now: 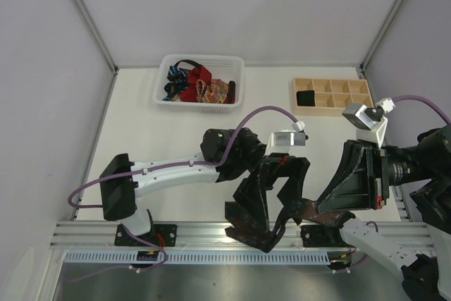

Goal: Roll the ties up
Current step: Move the tie to the center of the board, then flatten the tie

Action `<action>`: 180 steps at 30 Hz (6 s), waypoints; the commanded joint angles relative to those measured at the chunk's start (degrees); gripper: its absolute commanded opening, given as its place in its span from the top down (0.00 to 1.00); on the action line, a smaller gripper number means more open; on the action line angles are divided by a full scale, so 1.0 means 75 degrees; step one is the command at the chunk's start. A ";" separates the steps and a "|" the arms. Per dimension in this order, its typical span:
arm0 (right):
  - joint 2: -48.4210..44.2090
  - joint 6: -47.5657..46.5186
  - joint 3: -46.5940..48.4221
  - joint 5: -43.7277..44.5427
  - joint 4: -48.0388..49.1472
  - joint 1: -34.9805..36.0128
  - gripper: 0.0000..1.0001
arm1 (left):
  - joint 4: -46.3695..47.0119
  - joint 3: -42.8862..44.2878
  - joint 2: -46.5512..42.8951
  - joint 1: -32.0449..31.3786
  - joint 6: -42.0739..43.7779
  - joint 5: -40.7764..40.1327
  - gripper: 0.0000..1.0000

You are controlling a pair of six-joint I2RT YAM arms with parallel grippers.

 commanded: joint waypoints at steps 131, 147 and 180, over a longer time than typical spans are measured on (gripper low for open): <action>0.7430 -0.4933 -0.2177 0.6984 -0.0509 0.0044 0.67 | -1.4471 -0.5226 -0.2435 0.6623 0.6433 -1.1123 0.59; 0.7559 -0.5063 -0.2143 0.6867 -0.0404 0.0021 0.68 | -1.5383 -0.4547 -0.2855 0.6622 0.6489 -1.1170 0.99; 0.7161 -0.4816 -0.2611 0.6960 -0.0381 -0.0319 0.69 | -1.5478 -0.3069 -0.1366 0.7197 0.8354 -1.1884 0.96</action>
